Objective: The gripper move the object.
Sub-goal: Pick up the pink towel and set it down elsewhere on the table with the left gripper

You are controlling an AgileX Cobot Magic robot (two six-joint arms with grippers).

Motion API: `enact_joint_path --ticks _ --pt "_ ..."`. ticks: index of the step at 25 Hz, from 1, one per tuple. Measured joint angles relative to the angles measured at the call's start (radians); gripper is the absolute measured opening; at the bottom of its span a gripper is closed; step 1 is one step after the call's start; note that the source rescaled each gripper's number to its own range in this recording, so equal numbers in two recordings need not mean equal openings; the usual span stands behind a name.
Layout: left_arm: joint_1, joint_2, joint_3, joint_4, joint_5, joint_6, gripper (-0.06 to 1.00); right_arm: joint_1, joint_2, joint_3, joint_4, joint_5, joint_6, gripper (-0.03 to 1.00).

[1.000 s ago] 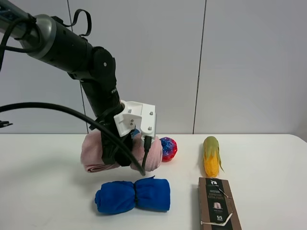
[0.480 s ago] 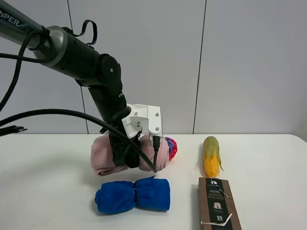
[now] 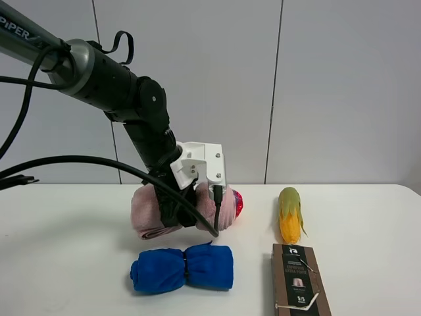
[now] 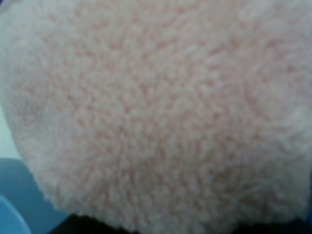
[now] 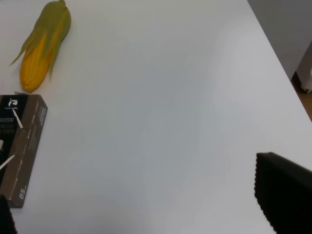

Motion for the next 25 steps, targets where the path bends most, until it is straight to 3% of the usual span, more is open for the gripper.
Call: enact_joint_path --ticks 10,12,13,17,18,21,25 --pt "0.0 0.0 0.0 -0.006 -0.008 -0.012 0.03 0.0 0.0 0.0 0.0 0.0 0.0 1.0" --pt "0.0 0.0 0.0 -0.006 -0.004 -0.013 0.14 0.0 0.0 0.0 0.0 0.0 0.0 1.0" --pt "0.0 0.0 0.0 -0.006 -0.004 -0.017 0.24 0.0 0.0 0.0 0.0 0.0 0.0 1.0" --pt "0.0 0.0 0.0 -0.007 -0.023 -0.051 0.81 0.0 0.0 0.0 0.0 0.0 0.0 1.0" --pt "0.0 0.0 0.0 -0.009 -0.026 -0.06 0.89 0.0 0.0 0.0 0.0 0.0 0.0 1.0" --pt "0.0 0.0 0.0 -0.009 -0.024 -0.068 0.98 0.0 0.0 0.0 0.0 0.0 0.0 1.0" --pt "0.0 0.0 0.0 -0.009 -0.001 -0.071 0.99 0.0 0.0 0.0 0.0 0.0 0.0 1.0"
